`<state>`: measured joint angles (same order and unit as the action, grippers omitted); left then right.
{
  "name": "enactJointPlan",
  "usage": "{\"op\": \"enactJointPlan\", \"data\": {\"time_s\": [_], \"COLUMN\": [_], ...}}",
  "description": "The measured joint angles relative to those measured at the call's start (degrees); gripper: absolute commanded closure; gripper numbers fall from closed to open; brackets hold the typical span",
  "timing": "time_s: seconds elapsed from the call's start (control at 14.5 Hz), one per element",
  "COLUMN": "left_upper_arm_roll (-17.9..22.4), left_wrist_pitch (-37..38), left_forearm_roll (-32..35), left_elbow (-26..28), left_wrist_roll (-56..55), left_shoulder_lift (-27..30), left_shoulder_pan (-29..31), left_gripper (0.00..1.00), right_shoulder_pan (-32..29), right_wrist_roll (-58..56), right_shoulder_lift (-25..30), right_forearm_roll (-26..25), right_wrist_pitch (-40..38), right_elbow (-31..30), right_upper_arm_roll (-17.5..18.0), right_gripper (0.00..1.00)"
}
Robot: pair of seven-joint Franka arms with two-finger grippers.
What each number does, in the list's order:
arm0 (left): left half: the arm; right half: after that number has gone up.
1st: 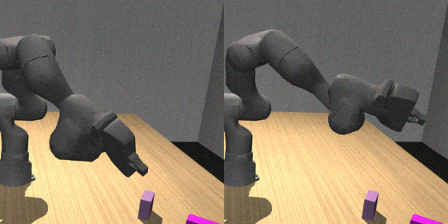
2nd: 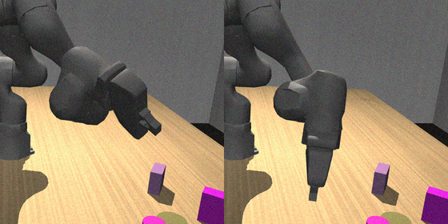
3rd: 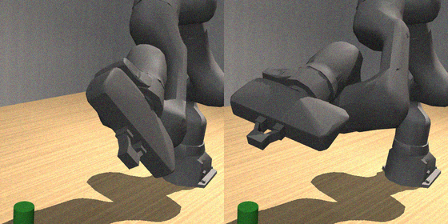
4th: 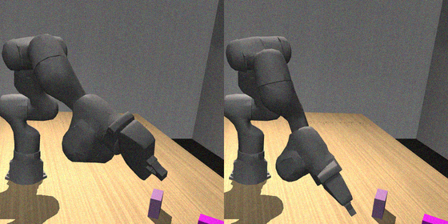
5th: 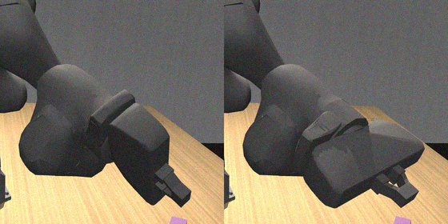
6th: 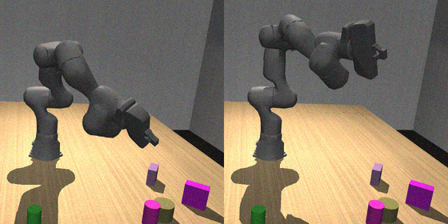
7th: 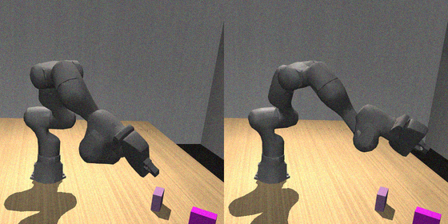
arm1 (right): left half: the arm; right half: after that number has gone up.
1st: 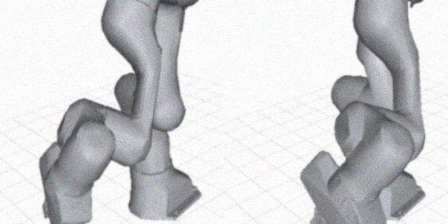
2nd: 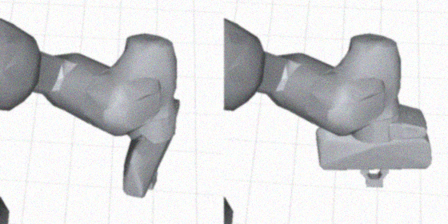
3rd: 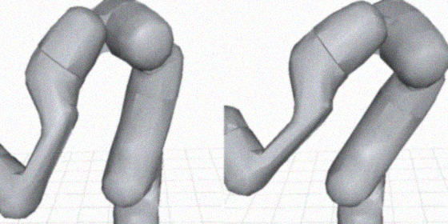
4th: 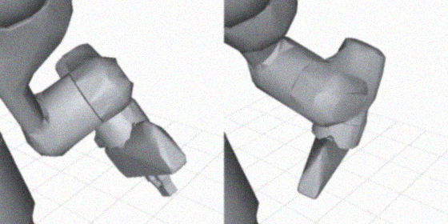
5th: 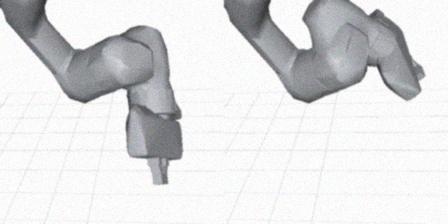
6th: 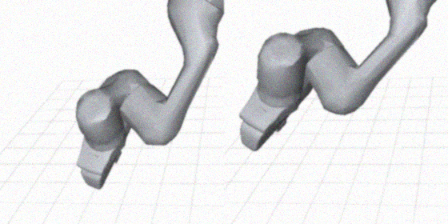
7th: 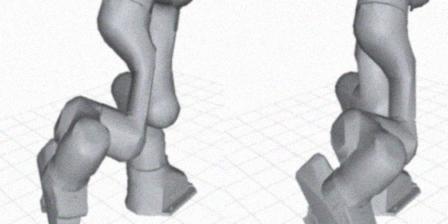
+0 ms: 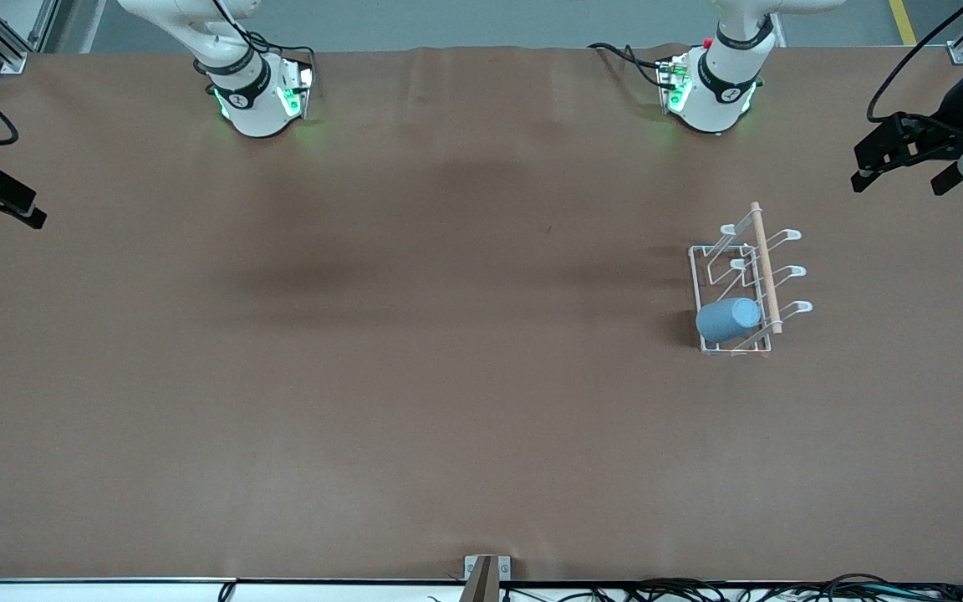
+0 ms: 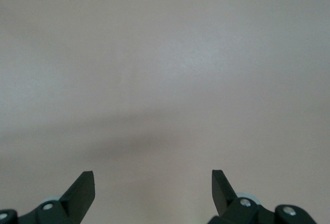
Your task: Hang cup on cup holder
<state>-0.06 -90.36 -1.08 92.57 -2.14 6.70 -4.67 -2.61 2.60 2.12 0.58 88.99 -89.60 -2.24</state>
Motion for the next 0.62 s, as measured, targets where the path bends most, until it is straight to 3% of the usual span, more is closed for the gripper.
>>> {"op": "enactJointPlan", "data": {"time_s": [0.62], "left_upper_arm_roll": [0.4], "left_wrist_pitch": [-0.09], "left_forearm_roll": [0.0], "left_elbow": [-2.75], "left_wrist_roll": [-0.06], "left_shoulder_lift": [-3.67], "left_shoulder_pan": [0.27], "left_gripper": [0.0], "right_shoulder_pan": [0.0], "right_wrist_roll": [0.0], "right_shoulder_lift": [0.0], "right_forearm_roll": [0.0], "right_wrist_pitch": [0.0], "right_elbow": [0.0], "right_upper_arm_roll": [-0.02], "right_gripper": [0.0]}}
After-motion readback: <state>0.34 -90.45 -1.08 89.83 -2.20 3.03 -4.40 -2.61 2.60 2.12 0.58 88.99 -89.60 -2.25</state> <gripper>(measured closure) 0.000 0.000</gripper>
